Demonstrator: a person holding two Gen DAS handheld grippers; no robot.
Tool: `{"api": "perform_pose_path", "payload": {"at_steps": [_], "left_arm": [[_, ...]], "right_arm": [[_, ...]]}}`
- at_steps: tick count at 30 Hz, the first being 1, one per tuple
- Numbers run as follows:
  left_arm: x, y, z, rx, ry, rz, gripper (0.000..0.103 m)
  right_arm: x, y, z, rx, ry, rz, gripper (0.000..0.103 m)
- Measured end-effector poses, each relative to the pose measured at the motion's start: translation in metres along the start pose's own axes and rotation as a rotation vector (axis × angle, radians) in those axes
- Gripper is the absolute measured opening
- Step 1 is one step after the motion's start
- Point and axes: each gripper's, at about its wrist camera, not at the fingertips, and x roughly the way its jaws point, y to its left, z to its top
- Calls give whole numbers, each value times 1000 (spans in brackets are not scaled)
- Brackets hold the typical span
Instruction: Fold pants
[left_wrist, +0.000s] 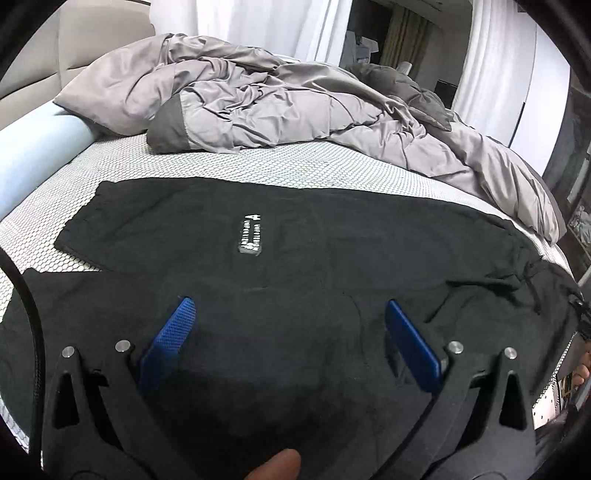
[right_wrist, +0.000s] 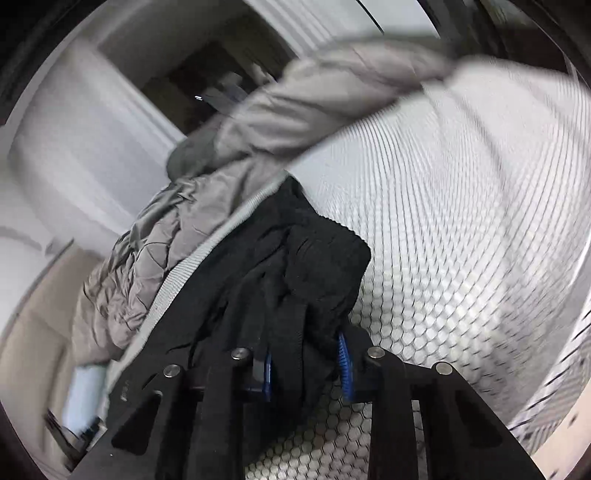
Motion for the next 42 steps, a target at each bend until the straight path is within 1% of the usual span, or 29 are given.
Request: {"api": "perform_pose_path", "payload": {"at_steps": [1, 3, 5, 6, 7, 8, 9, 10, 11, 13, 15, 17, 18, 19, 21, 22, 24, 27, 29, 30, 32, 34, 37, 39, 42], "left_arm": [[0, 4, 0, -4, 3, 5, 102], [0, 13, 0, -20, 9, 13, 102], [-3, 20, 0, -35, 6, 10, 102], [-5, 23, 1, -41, 0, 10, 102], [-6, 25, 1, -44, -4, 10, 102], [-8, 27, 2, -49, -10, 10, 102], [-10, 30, 3, -53, -14, 8, 102], [-11, 30, 2, -53, -17, 9, 102], [-12, 31, 2, -51, -19, 12, 102], [-14, 33, 1, -43, -23, 25, 102], [-17, 34, 1, -39, -29, 29, 102], [-20, 33, 1, -32, -36, 30, 102], [-22, 33, 0, -30, -39, 33, 102], [-23, 32, 0, -31, -40, 32, 102], [-26, 32, -3, -40, -43, 24, 102], [-28, 32, -5, -44, -44, 18, 102], [-31, 31, -10, -43, -45, 15, 102], [-38, 29, -18, -9, -52, 38, 102], [-45, 31, -24, 12, -70, 68, 102], [-49, 35, -27, 11, -79, 81, 102], [-56, 44, -31, -4, -94, 89, 102], [-63, 58, -37, -32, -103, 96, 102], [-67, 81, -46, -77, -88, 137, 102], [-67, 91, -51, -97, -72, 151, 102], [-65, 94, -55, -97, -56, 139, 102]], "right_arm": [[-4, 1, -1, -13, -11, -14, 26], [-7, -5, -6, -5, 0, -87, 31], [6, -18, -11, 15, 71, -181, 43], [13, -25, -12, 68, 105, -191, 46], [10, -30, -11, 95, 100, -171, 49], [5, -29, -7, 120, 66, -140, 52], [0, -27, -6, 127, 37, -127, 55], [-6, -23, -5, 130, -4, -118, 62], [-13, -16, -4, 123, -50, -128, 66], [-26, 1, -2, 67, -131, -135, 66], [-39, 19, 0, -3, -202, -148, 74], [-57, 39, 1, -70, -274, -146, 93], [-65, 41, 1, -94, -283, -124, 97], [-64, 54, 2, -138, -264, -74, 100], [-55, 76, -4, -207, -197, -12, 100], [-57, 75, -4, -238, -173, 14, 100], [-39, 93, -14, -304, -117, 53, 101], [-13, 115, -36, -363, -57, 59, 101], [-7, 113, -47, -384, -28, 50, 101], [-5, 115, -50, -397, -22, 35, 101], [-6, 111, -53, -399, -41, 11, 103], [-14, 106, -56, -383, -51, 25, 103], [-12, 95, -48, -343, -58, 47, 103], [-10, 96, -48, -341, -48, 58, 103], [-2, 100, -52, -363, -6, 58, 103]]}}
